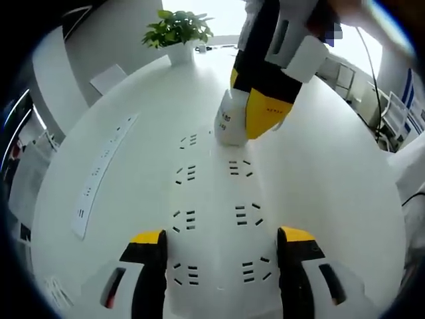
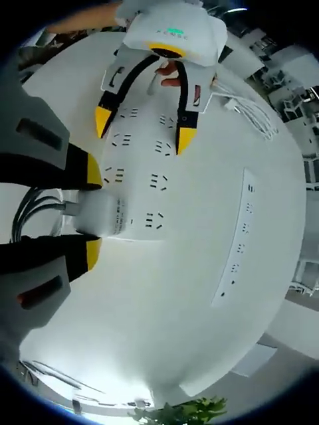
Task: Straighten the power strip on the desk, plug the charger into it
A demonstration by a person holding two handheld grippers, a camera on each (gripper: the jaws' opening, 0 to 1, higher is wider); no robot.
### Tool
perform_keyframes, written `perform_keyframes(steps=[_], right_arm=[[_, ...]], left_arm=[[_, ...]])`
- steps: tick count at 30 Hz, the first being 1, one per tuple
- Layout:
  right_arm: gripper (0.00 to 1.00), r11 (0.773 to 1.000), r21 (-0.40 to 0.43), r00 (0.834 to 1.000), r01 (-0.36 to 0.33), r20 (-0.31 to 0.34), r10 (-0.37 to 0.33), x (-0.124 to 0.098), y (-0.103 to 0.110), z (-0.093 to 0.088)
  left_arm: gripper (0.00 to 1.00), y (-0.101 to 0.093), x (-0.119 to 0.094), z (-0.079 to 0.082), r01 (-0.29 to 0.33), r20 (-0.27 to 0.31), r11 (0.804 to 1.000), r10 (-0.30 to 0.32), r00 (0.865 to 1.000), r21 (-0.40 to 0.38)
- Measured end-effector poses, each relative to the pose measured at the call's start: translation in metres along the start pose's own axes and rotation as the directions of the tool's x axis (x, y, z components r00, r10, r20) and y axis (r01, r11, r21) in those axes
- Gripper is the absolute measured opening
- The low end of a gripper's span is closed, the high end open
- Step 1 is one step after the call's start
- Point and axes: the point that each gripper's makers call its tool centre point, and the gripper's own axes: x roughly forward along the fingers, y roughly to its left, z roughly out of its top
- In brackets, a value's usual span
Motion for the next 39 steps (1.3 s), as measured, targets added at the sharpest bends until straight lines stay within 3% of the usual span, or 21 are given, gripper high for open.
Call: perform_keyframes(steps=[18, 29, 39], right_arm=[[0.24, 0.999, 0.029, 0.999, -0.017, 0.031, 0.016, -0.004, 0.003, -0.008], [0.24, 0.994, 0.107, 0.991, -0.007, 0.133, -0.007, -0.008, 0.004, -0.015], [0.24, 0.990, 0.142, 0.985, 0.012, 0.172, -0.036, -0.012, 0.006, -0.024]], left_arm=[[0.68, -0.004, 0.000, 0.000, 0.011, 0.005, 1.000, -0.011, 1.000, 0.012], [0.68, -0.008, 0.001, 0.002, 0.036, 0.017, 0.998, -0.037, 0.999, 0.055], [0.68, -0.014, 0.002, 0.005, 0.055, 0.019, 0.994, -0.057, 0.998, 0.090]])
